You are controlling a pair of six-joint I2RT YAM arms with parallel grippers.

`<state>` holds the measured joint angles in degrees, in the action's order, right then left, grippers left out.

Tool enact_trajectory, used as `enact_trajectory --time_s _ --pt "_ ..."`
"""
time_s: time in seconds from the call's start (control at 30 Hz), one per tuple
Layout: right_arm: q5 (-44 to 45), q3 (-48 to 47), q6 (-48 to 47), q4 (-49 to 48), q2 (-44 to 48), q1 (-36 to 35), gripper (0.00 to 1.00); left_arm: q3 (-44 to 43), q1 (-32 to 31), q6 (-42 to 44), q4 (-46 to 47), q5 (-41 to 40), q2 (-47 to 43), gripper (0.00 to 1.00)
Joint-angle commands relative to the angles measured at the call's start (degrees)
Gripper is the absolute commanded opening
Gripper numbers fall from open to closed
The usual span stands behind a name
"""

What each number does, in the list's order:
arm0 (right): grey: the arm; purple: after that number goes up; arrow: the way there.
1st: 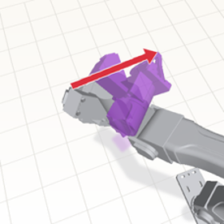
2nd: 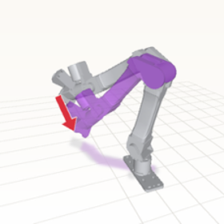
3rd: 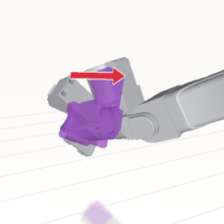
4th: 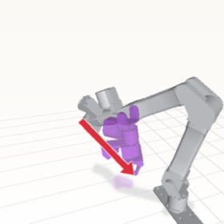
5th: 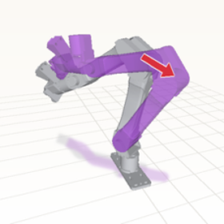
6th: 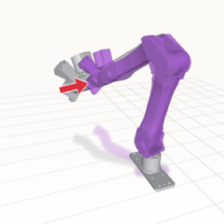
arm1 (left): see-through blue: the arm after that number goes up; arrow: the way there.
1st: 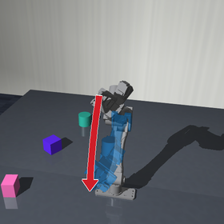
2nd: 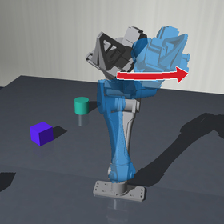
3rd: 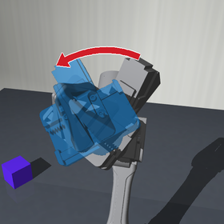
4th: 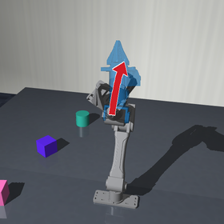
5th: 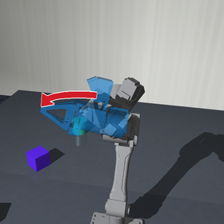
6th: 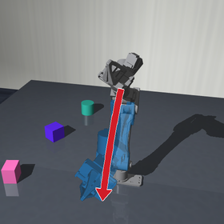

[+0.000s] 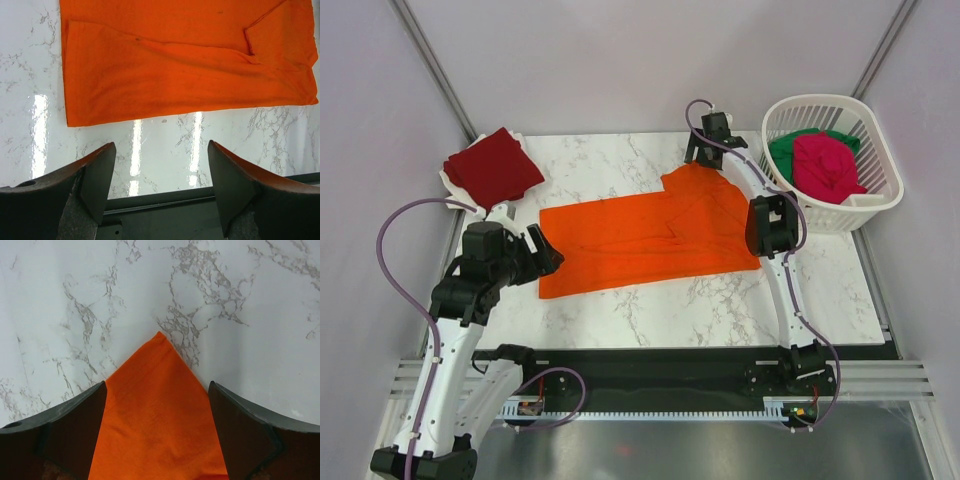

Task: Fold and stack the t-shirts
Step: Fold the tshirt

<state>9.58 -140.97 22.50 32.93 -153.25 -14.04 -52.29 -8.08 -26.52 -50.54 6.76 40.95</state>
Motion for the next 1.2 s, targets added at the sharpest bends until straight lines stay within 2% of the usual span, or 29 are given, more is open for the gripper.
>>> enact_trajectory --time_s 0.0,0.03,0.1,0.13,0.2,0.23,0.4,0.43,0.5,0.57,0.67,0.7,1.0,1.03,1.07,1.17 --pt "1.40 -2.47 0.35 -2.16 -2.14 -0.20 0.90 0.00 -0.10 0.95 1.94 0.62 -0.61 0.82" --pt "0.88 -2.47 0.44 -2.43 -2.58 -0.11 0.85 0.00 -0.10 0.95 1.85 0.71 -0.52 0.82" --pt "-0.35 -2.38 1.22 -2.69 -3.02 -0.28 0.80 0.00 -0.10 0.86 1.94 0.18 -0.52 0.82" --pt "-0.62 -2.38 1.32 -2.87 -3.37 -0.37 0.71 0.00 -0.10 0.69 1.85 0.00 -0.61 0.82" --pt "-0.79 -2.21 1.49 -3.13 -3.81 -0.37 0.62 0.00 -0.01 0.68 1.94 -0.17 -0.61 0.82" --pt "-0.88 -2.21 1.49 -3.31 -4.07 -0.37 0.52 0.00 0.08 0.68 1.77 -0.26 -0.43 0.82" --pt "-0.71 -0.37 1.49 -5.23 -3.64 -0.28 0.24 0.00 -0.01 0.60 1.77 -0.26 -0.08 0.82" --pt "-0.36 0.42 1.23 -5.85 -2.59 -0.28 0.12 0.00 -0.01 0.60 1.76 -0.26 0.09 0.82" --pt "-0.09 2.01 0.88 -7.17 -1.44 -0.20 0.00 0.00 -0.01 0.51 1.76 -1.04 1.06 0.82" --pt "-0.09 2.10 0.00 -7.26 0.05 -0.28 0.00 0.26 -0.01 -0.46 1.94 -3.06 2.98 0.82" --pt "-1.49 3.50 -1.75 -7.70 2.95 -0.20 0.00 -1.40 -0.01 -0.20 3.35 -10.43 7.99 0.81" --pt "-1.85 4.20 -2.28 -7.79 3.83 -0.20 0.00 -2.63 0.08 0.15 3.61 -14.02 13.57 0.81" --pt "-7.55 17.29 -2.38 -9.11 17.35 -0.37 0.00 -25.98 0.08 2.00 8.45 -20.11 44.54 0.77" --pt "-8.08 18.78 -1.94 -8.94 18.50 -0.37 0.00 -27.58 0.43 2.09 8.62 -20.30 49.27 0.75" --pt "-8.70 21.58 -1.85 -9.28 19.47 -0.28 0.00 -29.08 0.52 2.26 8.97 -21.17 52.01 0.70" --pt "-9.41 27.47 -2.11 -9.55 24.13 -0.28 0.00 -33.48 0.87 3.41 10.02 -22.58 60.61 0.68"
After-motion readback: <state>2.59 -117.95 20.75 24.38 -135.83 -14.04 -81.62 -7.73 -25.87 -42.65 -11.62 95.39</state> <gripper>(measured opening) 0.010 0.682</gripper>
